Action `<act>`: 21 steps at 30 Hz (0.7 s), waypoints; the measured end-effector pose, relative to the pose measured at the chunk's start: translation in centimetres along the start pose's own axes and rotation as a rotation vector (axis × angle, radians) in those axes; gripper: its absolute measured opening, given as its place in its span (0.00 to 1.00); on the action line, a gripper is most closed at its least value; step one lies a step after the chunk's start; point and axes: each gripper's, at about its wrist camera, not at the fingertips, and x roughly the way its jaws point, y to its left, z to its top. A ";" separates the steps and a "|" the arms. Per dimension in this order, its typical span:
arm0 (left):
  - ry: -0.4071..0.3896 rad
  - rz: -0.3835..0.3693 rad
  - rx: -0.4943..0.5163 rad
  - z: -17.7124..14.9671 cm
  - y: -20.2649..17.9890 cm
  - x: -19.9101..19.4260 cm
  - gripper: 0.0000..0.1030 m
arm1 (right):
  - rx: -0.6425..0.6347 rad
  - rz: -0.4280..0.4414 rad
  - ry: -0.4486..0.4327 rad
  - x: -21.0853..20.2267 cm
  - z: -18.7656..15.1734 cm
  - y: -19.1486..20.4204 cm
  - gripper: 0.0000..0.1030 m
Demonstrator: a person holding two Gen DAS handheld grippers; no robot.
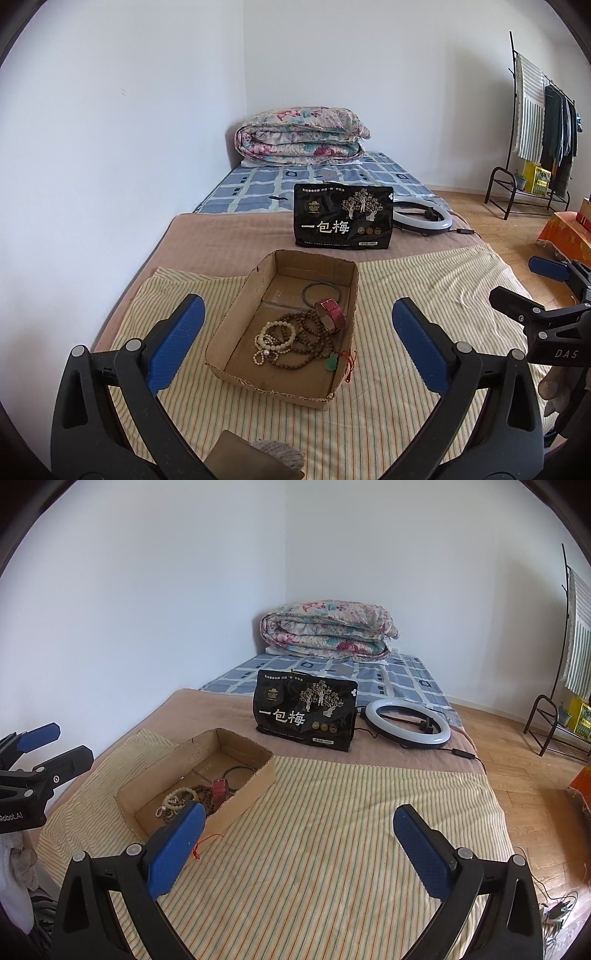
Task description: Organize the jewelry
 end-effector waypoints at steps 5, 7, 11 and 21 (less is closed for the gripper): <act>0.000 -0.007 0.002 -0.1 -0.4 0.1 1.00 | 0.001 -0.003 -0.001 -0.3 0.0 -0.1 1.00; -0.001 -0.008 0.007 -0.1 -0.6 0.0 1.00 | 0.002 -0.004 0.000 -0.3 0.0 -0.1 1.00; -0.009 -0.004 0.015 -0.2 -0.8 -0.3 1.00 | 0.006 -0.006 -0.001 -0.5 0.0 -0.2 1.00; -0.006 0.001 0.014 -0.2 -1.0 -0.4 1.00 | 0.012 -0.008 -0.003 -0.6 0.1 -0.4 1.00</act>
